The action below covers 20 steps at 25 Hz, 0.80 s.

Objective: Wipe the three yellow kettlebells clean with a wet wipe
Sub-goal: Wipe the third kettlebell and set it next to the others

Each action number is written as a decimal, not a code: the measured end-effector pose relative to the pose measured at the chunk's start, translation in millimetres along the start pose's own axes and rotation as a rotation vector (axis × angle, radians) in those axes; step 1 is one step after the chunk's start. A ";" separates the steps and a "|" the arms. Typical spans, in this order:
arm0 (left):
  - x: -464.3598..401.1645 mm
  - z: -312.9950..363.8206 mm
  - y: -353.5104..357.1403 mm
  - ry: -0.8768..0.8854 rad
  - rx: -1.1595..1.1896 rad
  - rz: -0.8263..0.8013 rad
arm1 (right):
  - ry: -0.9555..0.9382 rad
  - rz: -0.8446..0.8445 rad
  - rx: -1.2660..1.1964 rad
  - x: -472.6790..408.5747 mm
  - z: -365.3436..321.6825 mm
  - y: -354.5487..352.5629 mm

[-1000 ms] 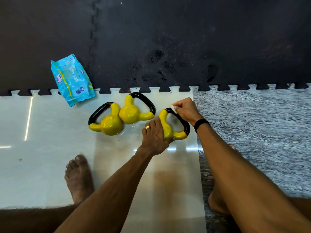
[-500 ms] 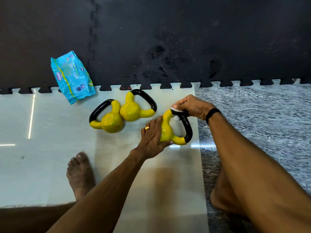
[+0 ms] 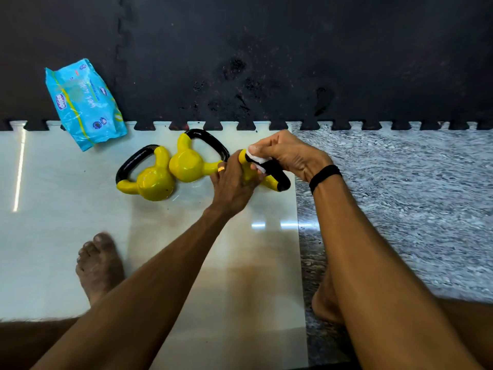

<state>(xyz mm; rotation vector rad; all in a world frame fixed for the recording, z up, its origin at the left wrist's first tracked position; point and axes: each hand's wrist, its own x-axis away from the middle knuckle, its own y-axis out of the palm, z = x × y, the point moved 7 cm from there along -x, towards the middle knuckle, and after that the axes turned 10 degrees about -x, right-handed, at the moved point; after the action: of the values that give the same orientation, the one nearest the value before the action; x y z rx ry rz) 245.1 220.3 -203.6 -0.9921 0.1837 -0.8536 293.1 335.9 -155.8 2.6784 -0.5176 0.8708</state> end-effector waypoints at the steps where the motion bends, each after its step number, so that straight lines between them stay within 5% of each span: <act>1: -7.3 3.5 -11.0 -0.001 0.011 0.078 | -0.028 -0.013 0.016 0.4 -3.6 2.6; 3: -17.3 4.4 -24.0 0.036 0.054 0.178 | -0.068 -0.049 -0.002 3.9 -3.6 7.4; 20: -22.3 -15.8 -51.0 -0.181 0.176 0.197 | -0.153 0.176 -0.143 36.3 53.2 -27.4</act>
<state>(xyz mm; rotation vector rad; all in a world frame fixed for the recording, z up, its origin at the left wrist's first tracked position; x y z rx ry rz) 194.3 212.3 -177.1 -0.8651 0.0494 -0.5862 358.9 332.1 -179.4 2.6097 -0.8290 0.6470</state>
